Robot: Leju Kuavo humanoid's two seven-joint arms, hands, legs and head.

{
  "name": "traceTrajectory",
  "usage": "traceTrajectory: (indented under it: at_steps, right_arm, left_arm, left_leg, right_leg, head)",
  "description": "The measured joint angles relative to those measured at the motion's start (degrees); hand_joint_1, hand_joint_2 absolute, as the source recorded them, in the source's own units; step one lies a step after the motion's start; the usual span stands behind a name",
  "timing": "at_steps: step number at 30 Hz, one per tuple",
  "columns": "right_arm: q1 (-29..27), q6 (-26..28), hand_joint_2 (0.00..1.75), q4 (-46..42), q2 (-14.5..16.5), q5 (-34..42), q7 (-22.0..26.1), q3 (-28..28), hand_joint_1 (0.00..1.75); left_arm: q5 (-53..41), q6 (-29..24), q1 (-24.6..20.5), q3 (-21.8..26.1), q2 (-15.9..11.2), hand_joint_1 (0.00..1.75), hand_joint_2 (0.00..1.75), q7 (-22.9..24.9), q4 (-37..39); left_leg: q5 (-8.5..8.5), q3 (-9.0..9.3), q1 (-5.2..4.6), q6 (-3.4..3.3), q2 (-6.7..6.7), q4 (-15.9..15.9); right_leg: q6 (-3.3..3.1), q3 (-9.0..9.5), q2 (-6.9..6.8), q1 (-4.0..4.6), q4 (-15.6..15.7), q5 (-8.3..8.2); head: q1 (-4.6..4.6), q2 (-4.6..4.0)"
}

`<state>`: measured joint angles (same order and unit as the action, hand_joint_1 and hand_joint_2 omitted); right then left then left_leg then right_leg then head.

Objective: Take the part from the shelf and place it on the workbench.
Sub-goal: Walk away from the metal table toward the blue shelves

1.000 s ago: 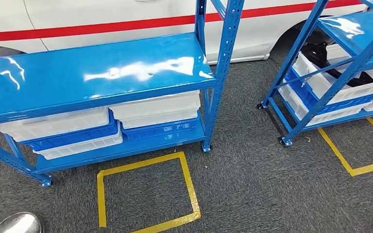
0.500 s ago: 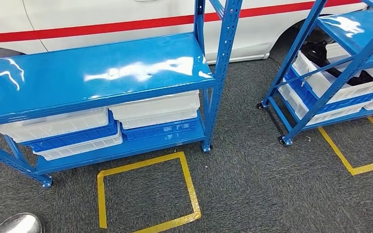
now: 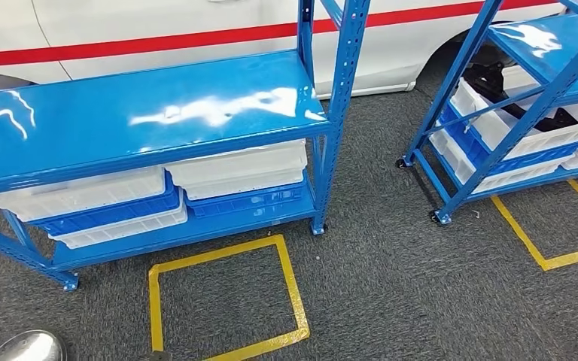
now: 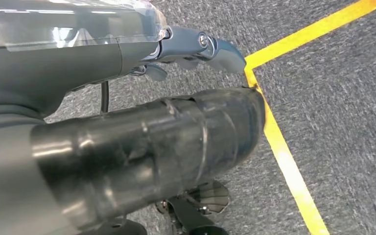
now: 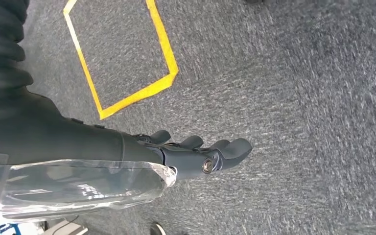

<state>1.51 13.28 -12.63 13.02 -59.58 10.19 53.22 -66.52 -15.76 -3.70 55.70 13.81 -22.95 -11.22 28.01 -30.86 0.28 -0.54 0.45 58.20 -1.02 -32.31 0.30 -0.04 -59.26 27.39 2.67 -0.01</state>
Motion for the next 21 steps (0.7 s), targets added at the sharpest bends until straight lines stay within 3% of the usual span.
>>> traceTrajectory:
  at_steps: [3, 4, 7, 8, 9, 11, 13, 15, 18, 19, 21]
  right_arm:
    - [0.0, 0.0, 1.75, 0.0, -0.01, -0.25, -0.05, 0.0, 0.0]
    - [-0.01, 0.01, 1.31, 0.0, -0.02, -0.31, -0.07, 0.0, 0.0]
    - [-0.03, 0.01, 0.0, 0.0, -0.02, -0.41, -0.09, 0.0, 0.0]
    - [-0.05, 0.01, 0.0, 0.0, -0.02, -0.42, -0.09, 0.0, 0.0]
    - [-0.07, 0.02, 0.0, 0.0, -0.02, -0.43, -0.11, 0.0, 0.0]
    - [-0.11, 0.06, 0.0, 0.0, -0.03, -0.45, -0.16, 0.0, 0.0]
    - [-0.05, 0.12, 0.0, 0.0, -0.04, -0.46, -0.26, 0.0, 0.0]
    - [-0.01, 0.16, 0.0, 0.0, -0.04, -0.46, -0.34, 0.0, 0.0]
    - [-0.07, 0.1, 0.0, 0.0, -0.03, -0.53, -0.28, 0.02, 0.0]
    - [-0.07, 0.06, 0.0, 0.0, -0.03, -0.61, -0.23, 0.02, 0.0]
    - [-0.07, 0.04, 0.0, 0.0, -0.04, -0.81, -0.15, 0.01, 0.0]
  left_arm:
    - [-0.05, -0.01, 0.08, 0.03, 0.03, 0.0, 0.0, 0.11, -0.01]
    - [-0.05, -0.02, 0.02, 0.03, 0.04, 0.0, 0.0, 0.13, 0.0]
    - [-0.05, -0.02, -0.02, 0.05, 0.05, 0.0, 0.0, 0.15, 0.0]
    - [-0.05, -0.02, 0.01, 0.05, 0.05, 0.0, 0.0, 0.18, 0.0]
    - [-0.05, -0.02, 0.02, 0.06, 0.05, 0.0, 0.0, 0.21, -0.01]
    - [-0.05, -0.03, 0.01, 0.07, 0.08, 0.0, 0.0, 0.26, -0.01]
    - [-0.05, -0.05, -0.01, 0.08, 0.13, 0.0, 0.0, 0.29, -0.01]
    - [-0.05, -0.09, -0.05, 0.09, 0.14, 0.0, 0.0, 0.31, 0.01]
    - [-0.06, -0.11, -0.08, 0.1, 0.15, 0.0, 0.0, 0.31, 0.01]
    - [-0.07, -0.11, -0.09, 0.1, 0.16, 0.0, 0.0, 0.31, 0.01]
    - [-0.06, -0.1, -0.07, 0.1, 0.16, 0.0, 0.0, 0.29, 0.0]
  left_leg:
    - [-0.6, 0.12, 0.3, -1.06, 0.04, -0.55]
    - [-0.8, 0.13, 0.44, -1.38, 0.08, -0.77]
    - [-0.92, -0.06, 0.44, -1.69, 0.21, -0.78]
    - [-0.91, -0.1, 0.44, -1.68, 0.23, -0.74]
    - [-0.88, -0.1, 0.46, -1.64, 0.21, -0.68]
    - [-0.73, 0.02, 0.5, -1.42, 0.12, -0.51]
    - [-0.47, -0.02, 0.29, -0.91, 0.1, -0.23]
    - [-0.4, -0.1, 0.16, -0.24, 0.13, -0.2]
    - [0.35, -0.38, 0.44, 0.74, 0.11, 0.58]
    - [1.58, -1.14, 0.52, 0.97, 0.09, 2.3]
    - [5.29, -4.15, 0.58, 1.33, 0.05, 8.91]
  right_leg:
    - [0.89, -0.45, -0.01, -0.15, -1.08, 0.94]
    - [1.18, -1.39, -0.03, -0.22, -3.21, 2.38]
    - [1.85, -6.37, -0.09, -0.6, -13.75, 7.57]
    - [2.0, -7.31, -0.11, -0.73, -15.66, 7.83]
    - [2.07, -7.16, -0.13, -0.86, -15.36, 6.87]
    - [1.99, -3.92, -0.22, -1.12, -8.77, 2.76]
    - [1.66, -0.74, -0.27, -0.99, -1.97, 0.35]
    - [1.2, -0.12, -0.22, -0.61, -0.24, 0.35]
    - [0.21, -0.02, -0.21, -0.74, 0.35, -0.05]
    - [-0.19, 0.03, -0.26, -0.85, 0.58, -0.19]
    - [-0.72, 0.02, -0.34, -0.76, 0.66, -0.23]
  head:
    - [0.02, -0.01]
    - [0.04, 0.0]
    - [0.04, -0.01]
    - [0.04, -0.01]
    - [0.04, 0.0]
    - [0.05, 0.0]
    - [0.04, -0.01]
    - [0.02, -0.01]
    - [0.01, 0.01]
    - [0.01, 0.01]
    - [-0.01, 0.01]
